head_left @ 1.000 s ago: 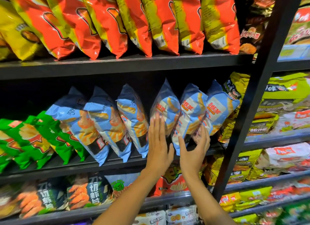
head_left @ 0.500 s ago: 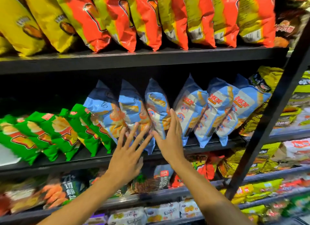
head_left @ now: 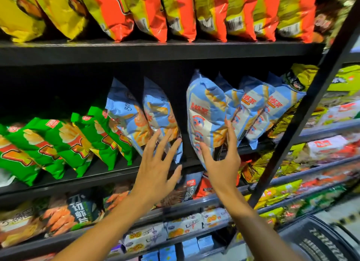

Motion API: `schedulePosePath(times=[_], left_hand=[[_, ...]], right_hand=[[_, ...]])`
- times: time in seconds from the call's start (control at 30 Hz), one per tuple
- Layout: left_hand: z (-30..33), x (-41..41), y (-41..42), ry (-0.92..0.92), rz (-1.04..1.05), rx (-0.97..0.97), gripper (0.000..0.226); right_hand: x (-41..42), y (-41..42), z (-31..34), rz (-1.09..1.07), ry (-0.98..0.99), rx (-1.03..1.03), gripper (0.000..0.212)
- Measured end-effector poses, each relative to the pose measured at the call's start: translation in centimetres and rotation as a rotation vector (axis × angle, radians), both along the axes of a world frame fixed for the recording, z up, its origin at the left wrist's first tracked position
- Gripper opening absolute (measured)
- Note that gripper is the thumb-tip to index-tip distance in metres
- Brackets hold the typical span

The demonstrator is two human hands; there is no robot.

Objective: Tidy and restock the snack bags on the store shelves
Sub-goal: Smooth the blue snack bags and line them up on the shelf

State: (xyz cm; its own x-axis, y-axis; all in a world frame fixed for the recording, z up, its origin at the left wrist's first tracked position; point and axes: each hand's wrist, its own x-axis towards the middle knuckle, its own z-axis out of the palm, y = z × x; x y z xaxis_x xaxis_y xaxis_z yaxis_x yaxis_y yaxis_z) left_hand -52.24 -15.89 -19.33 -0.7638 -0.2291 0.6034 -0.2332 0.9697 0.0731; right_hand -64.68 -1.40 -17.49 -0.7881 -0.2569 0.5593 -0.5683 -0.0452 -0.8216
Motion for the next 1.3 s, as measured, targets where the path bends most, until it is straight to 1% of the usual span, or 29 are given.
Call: schedulePosePath(times=[0.07, 0.17, 0.23, 0.3, 0.33, 0.37, 0.47, 0.53, 0.57, 0.63, 0.7, 0.77, 0.83, 0.87, 0.9, 0.93, 0.97, 1.0, 1.03, 1.1, 1.13, 1.2, 1.23, 1.27, 1.3], left_hand=[[0.5, 0.8, 2.3, 0.088, -0.094, 0.258, 0.068], [1.2, 1.6, 6.6, 0.114, -0.244, 0.675, 0.077], [1.2, 1.6, 9.4, 0.171, -0.339, 0.974, 0.085], [1.0, 1.2, 11.7, 0.280, -0.393, 1.204, 0.094], [0.6, 1.0, 12.6, 0.335, -0.387, 1.266, 0.097], [0.1, 0.7, 13.3, 0.388, -0.369, 1.298, 0.097], [-0.3, 0.7, 15.1, 0.554, -0.258, 1.385, 0.079], [-0.7, 1.0, 16.2, 0.587, -0.183, 1.412, 0.063], [-0.8, 1.3, 16.8, 0.567, -0.161, 1.409, 0.058], [-1.2, 2.5, 18.0, 0.476, -0.149, 1.393, 0.061], [-1.6, 3.6, 18.9, 0.389, -0.112, 1.397, 0.066], [-1.9, 4.9, 20.0, 0.348, -0.107, 1.409, 0.067], [-1.8, 6.0, 21.1, 0.285, -0.129, 1.399, 0.079], [-2.0, 6.5, 21.4, 0.264, -0.138, 1.414, 0.074], [-2.0, 7.0, 21.8, 0.247, -0.139, 1.443, 0.058], [-2.0, 7.4, 22.1, 0.221, -0.144, 1.469, 0.048], [-2.1, 7.8, 22.1, 0.202, -0.146, 1.472, 0.047], [-2.4, 8.2, 22.0, 0.178, -0.157, 1.473, 0.053], [-2.6, 8.6, 21.9, 0.168, -0.163, 1.469, 0.066], [-2.7, 9.1, 21.5, 0.233, -0.173, 1.477, 0.093], [-2.6, 9.3, 21.1, 0.315, -0.175, 1.481, 0.099], [-2.1, 9.5, 20.2, 0.490, -0.185, 1.498, 0.096], [-1.7, 9.6, 19.9, 0.542, -0.188, 1.509, 0.091], [-1.5, 9.7, 19.7, 0.566, -0.172, 1.499, 0.082], [-1.2, 9.8, 19.6, 0.589, -0.144, 1.484, 0.069]], right_hand=[[1.7, 2.2, 0.1, 0.002, 0.030, -0.039, 0.083], [3.5, 4.6, -0.8, 0.024, 0.065, -0.053, 0.089], [4.2, 5.6, -2.1, 0.057, 0.085, -0.026, 0.091], [4.6, 6.6, -3.6, 0.117, 0.137, 0.013, 0.085], [4.9, 7.4, -4.1, 0.155, 0.172, 0.049, 0.080], [5.1, 8.0, -4.5, 0.199, 0.196, 0.086, 0.078], [5.4, 11.1, -4.8, 0.354, 0.311, 0.166, 0.073], [5.2, 13.6, -4.9, 0.452, 0.379, 0.192, 0.067], [5.1, 14.7, -4.9, 0.490, 0.352, 0.179, 0.065], [4.7, 16.8, -4.4, 0.486, 0.218, 0.085, 0.066], [3.9, 18.0, -3.9, 0.419, 0.049, -0.031, 0.074], [2.6, 18.3, -3.2, 0.424, -0.135, -0.072, 0.078], [1.7, 18.0, -2.4, 0.531, -0.309, -0.068, 0.083], [1.5, 17.9, -2.1, 0.610, -0.397, -0.064, 0.083], [1.5, 17.7, -1.9, 0.682, -0.469, -0.055, 0.080], [1.7, 17.7, -1.7, 0.743, -0.503, -0.040, 0.074], [2.1, 17.7, -1.6, 0.774, -0.496, -0.018, 0.065], [2.5, 17.7, -1.6, 0.779, -0.477, -0.011, 0.056], [3.1, 17.6, -1.6, 0.763, -0.463, -0.020, 0.048], [4.4, 17.6, -2.1, 0.717, -0.457, -0.045, 0.042], [5.1, 17.6, -2.4, 0.697, -0.452, -0.049, 0.042], [6.7, 17.2, -3.0, 0.664, -0.442, -0.047, 0.044], [7.6, 17.0, -3.2, 0.650, -0.439, -0.047, 0.045], [8.4, 16.8, -3.4, 0.642, -0.436, -0.045, 0.045], [9.0, 16.6, -3.6, 0.639, -0.437, -0.035, 0.045]])
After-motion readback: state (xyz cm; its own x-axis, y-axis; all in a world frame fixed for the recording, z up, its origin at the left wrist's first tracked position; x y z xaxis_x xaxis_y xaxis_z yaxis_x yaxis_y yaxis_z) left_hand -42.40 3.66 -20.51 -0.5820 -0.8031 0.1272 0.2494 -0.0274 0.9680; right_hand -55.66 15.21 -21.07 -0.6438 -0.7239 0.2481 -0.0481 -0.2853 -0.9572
